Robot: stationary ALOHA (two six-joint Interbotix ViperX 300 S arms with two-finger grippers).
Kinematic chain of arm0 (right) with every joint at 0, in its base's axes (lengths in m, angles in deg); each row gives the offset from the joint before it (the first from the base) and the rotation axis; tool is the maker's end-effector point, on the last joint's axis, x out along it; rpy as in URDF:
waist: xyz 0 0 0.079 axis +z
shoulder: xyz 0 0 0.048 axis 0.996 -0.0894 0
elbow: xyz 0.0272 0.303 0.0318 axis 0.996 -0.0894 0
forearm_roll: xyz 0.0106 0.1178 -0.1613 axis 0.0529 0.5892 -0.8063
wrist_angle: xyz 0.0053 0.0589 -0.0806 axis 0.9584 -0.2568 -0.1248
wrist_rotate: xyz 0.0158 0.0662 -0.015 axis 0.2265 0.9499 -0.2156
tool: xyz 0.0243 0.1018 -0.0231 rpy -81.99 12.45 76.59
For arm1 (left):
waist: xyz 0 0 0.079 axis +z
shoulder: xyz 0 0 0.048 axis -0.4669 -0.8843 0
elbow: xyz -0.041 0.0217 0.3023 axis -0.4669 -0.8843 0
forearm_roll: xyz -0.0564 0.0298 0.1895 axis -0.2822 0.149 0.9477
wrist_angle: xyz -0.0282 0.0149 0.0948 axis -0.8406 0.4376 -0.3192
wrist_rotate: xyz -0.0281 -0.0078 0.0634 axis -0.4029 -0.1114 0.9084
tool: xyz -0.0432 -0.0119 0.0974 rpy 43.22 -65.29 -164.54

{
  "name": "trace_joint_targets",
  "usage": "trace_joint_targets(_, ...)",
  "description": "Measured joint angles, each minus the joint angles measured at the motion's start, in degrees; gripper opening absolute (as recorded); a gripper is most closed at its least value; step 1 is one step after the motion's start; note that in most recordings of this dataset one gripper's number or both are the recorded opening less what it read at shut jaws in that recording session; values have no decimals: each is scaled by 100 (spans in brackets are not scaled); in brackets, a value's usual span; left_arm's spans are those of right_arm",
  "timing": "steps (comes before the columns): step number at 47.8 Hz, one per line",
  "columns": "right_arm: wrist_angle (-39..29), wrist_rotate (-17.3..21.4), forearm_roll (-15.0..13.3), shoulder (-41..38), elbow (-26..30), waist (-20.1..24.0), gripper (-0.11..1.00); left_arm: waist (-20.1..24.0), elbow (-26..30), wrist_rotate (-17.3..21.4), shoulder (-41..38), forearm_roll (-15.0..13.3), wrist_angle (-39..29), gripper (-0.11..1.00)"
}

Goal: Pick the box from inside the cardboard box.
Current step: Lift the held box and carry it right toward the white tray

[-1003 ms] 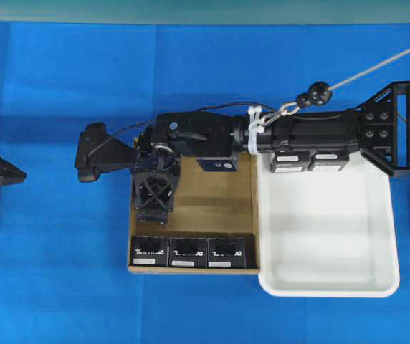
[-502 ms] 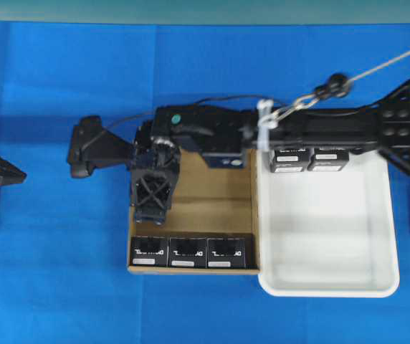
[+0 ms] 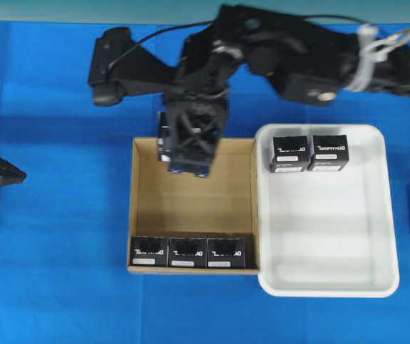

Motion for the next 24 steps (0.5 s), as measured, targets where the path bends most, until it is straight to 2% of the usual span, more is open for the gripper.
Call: trace_joint_targets(24,-932,88,-18,932,18,0,62,0,0,-18,9,-9,9,-7)
